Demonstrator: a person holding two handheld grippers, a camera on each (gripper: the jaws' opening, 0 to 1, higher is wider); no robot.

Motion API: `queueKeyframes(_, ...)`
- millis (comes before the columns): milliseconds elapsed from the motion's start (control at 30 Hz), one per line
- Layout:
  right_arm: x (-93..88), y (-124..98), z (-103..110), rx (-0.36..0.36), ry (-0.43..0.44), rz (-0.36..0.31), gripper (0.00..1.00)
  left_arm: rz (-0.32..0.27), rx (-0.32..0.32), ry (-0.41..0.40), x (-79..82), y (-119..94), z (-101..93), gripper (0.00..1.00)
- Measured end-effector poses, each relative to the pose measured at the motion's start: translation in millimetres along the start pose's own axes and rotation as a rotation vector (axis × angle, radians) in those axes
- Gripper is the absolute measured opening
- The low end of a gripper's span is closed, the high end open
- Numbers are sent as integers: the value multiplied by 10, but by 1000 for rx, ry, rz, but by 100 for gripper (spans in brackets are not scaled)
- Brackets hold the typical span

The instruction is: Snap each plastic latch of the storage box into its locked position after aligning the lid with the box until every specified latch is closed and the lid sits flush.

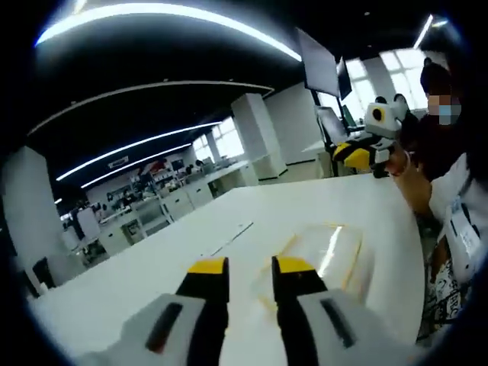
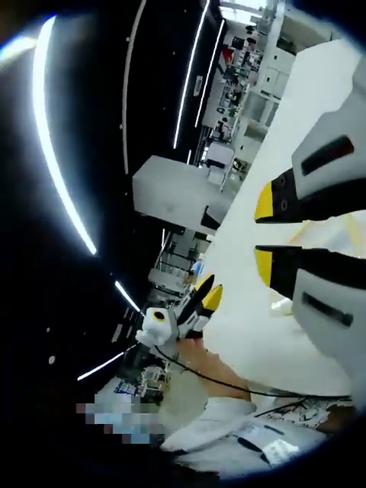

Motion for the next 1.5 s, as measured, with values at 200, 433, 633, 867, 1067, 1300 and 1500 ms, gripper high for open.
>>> queueKeyframes(200,-11,-256,-35,-110,-34,-62,11,-16,116,-30,-188,-219,70,23)
queueKeyframes(433,-119,-655,-91,-162,-15,-215,14,34,307,-21,-436,-356,98,25)
queueKeyframes(633,-415,-925,-418,-408,-37,-197,16,77,389,-28,-650,-397,103,27)
queueKeyframes(867,-666,-909,-596,-518,-83,-86,24,97,503,-43,-827,-489,151,30)
queueKeyframes(1067,-902,-898,-691,-539,-26,-16,25,123,617,-24,-939,-615,225,31)
queueKeyframes(1300,-936,-884,-693,-567,-74,32,26,53,621,-24,-900,-605,170,31)
queueKeyframes(1500,-978,-876,-691,-582,-88,65,26,33,605,-22,-873,-589,142,31)
Point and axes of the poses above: the point that each gripper's makers call its tool centre point, and the gripper's own axes: y roughly forward along the fingers, z roughly to its left, x roughly out of its top, the point moved 7 cm from there along -y, roughly backward along the fingers, and after that the axes turned 15 degrees about y, right-handed, at the moved point
